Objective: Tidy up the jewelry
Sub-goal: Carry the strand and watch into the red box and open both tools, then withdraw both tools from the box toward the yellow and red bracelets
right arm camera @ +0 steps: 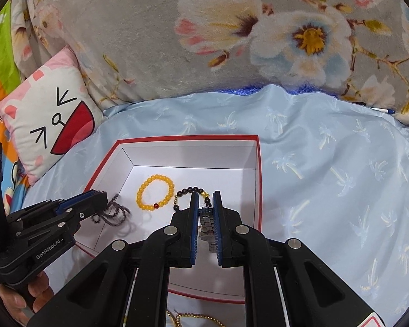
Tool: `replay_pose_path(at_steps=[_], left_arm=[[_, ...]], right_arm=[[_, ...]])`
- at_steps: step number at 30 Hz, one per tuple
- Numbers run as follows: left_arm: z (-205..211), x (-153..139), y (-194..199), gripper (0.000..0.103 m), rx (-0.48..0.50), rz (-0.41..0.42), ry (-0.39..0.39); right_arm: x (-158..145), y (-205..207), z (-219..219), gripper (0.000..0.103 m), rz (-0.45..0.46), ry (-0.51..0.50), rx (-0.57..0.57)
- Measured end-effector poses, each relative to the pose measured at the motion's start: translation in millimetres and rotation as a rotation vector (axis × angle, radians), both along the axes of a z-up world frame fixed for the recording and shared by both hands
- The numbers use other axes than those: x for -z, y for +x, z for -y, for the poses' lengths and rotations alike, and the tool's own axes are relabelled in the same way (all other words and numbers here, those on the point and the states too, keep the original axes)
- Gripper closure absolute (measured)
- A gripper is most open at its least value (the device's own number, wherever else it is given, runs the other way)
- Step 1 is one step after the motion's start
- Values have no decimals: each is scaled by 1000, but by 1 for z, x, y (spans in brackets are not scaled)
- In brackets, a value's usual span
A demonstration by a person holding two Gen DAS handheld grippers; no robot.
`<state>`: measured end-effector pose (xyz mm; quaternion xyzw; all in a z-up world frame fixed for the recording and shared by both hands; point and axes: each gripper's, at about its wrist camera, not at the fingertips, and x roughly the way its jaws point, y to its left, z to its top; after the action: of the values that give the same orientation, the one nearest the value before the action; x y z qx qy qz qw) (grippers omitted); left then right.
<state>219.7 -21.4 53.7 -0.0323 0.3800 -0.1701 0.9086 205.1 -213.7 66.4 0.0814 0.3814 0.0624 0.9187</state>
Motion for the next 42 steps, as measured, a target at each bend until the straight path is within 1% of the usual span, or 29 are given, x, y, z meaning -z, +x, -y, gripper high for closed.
replay_pose_path(at_steps=[2,3,5,7,13,18,23,27,31,33,36,37,39,42], left_arm=[[-4,-1,-2,61,-5,11,-26],[-5,-3,-3,59,-10,19,-26],[-7,-6,-5,59,-14,26,-23],[-9,-9,-8,58,-15,34,-28],[-15,-21,-30,58,-29,71,-8],[-26,-24,-56,58,-36,73,-30],[-33,-11,-89,57,-26,49,-26],[-33,11,-115,57,-11,-3,-22],[-27,34,-134,57,1,-66,-31],[-21,41,-140,57,11,-86,-28],[-12,47,-148,56,17,-96,-12],[-8,48,-149,55,20,-98,-1],[-2,52,-151,49,11,-98,16],[4,54,-152,48,0,-98,38]], right_arm=[[-3,-2,2,90,13,-1,10],[-6,-3,2,89,19,-2,10],[-12,-8,2,80,41,-13,15],[-19,-15,2,76,61,-18,13],[-26,-40,-1,73,86,-34,-1],[-22,-67,1,72,79,-29,0],[-8,-97,8,72,49,-5,15],[6,-121,12,72,24,-2,29],[20,-143,10,72,-1,-23,38],[28,-154,10,72,-18,-24,43],[37,-165,12,72,-34,-27,55],[39,-167,13,72,-39,-27,58],[43,-173,15,72,-47,-21,66],[48,-176,18,72,-54,-16,72]])
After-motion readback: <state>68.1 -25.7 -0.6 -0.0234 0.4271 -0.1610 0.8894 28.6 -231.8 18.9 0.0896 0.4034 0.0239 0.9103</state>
